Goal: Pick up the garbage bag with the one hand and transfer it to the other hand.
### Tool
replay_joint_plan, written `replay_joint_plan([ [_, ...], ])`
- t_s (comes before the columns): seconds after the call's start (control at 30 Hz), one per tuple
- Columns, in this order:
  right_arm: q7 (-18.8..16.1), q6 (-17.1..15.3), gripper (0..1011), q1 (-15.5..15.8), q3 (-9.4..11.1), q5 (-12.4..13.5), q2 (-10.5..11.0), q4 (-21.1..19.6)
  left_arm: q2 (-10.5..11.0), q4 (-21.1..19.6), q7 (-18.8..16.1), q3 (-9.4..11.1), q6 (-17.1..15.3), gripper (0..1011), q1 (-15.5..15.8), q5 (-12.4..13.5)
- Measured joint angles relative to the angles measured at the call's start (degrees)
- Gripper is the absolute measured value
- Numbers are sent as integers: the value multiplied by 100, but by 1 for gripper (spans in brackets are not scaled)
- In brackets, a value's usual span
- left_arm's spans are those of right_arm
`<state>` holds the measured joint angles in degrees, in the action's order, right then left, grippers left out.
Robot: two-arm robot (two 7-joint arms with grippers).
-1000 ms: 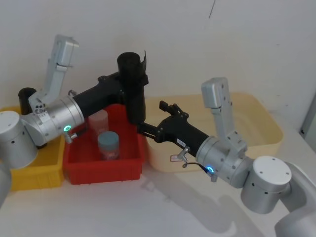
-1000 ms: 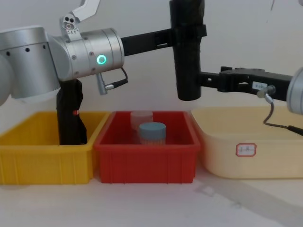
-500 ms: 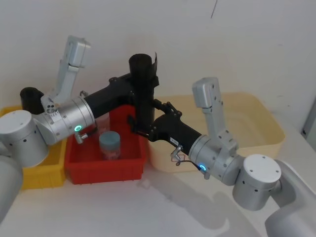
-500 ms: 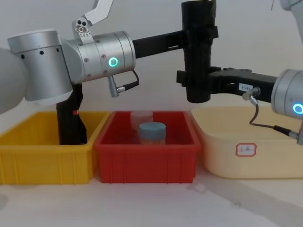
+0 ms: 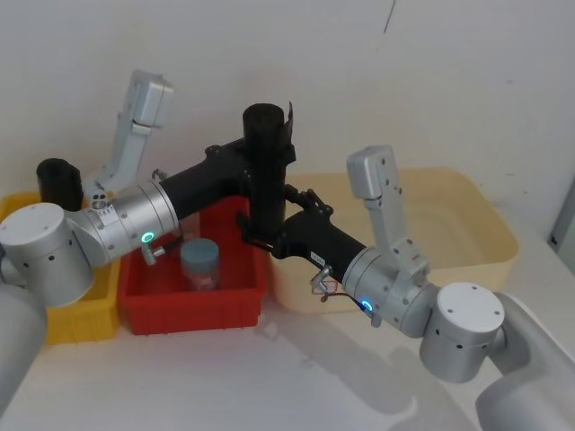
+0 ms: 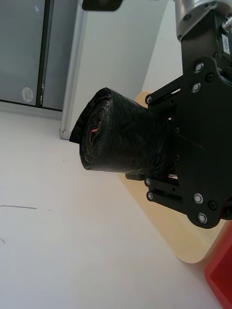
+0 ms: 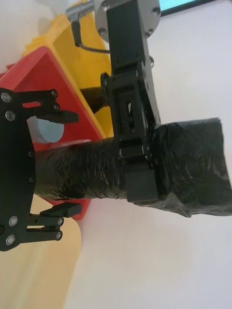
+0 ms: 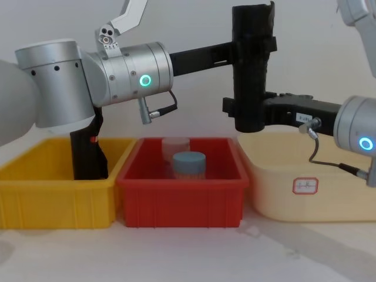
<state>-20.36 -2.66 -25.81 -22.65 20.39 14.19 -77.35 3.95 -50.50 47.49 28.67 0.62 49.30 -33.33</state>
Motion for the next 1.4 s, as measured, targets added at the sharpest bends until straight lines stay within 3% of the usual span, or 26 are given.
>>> replay_joint_plan([
  [0.73,13,64,991,-183,54,-108,-235,384,-45,190,32,90,-29,466,68,-128],
  [0.97,2,68,864,-219,65,-113,-283,442,-59,246,36,105,-25,466,91,-156],
  [1.3,-7,71,565,-246,72,-118,-320,484,-67,284,41,113,-20,465,106,-176],
  [1.4,-10,71,535,-246,75,-121,-322,485,-69,289,41,116,-19,553,108,-177],
])
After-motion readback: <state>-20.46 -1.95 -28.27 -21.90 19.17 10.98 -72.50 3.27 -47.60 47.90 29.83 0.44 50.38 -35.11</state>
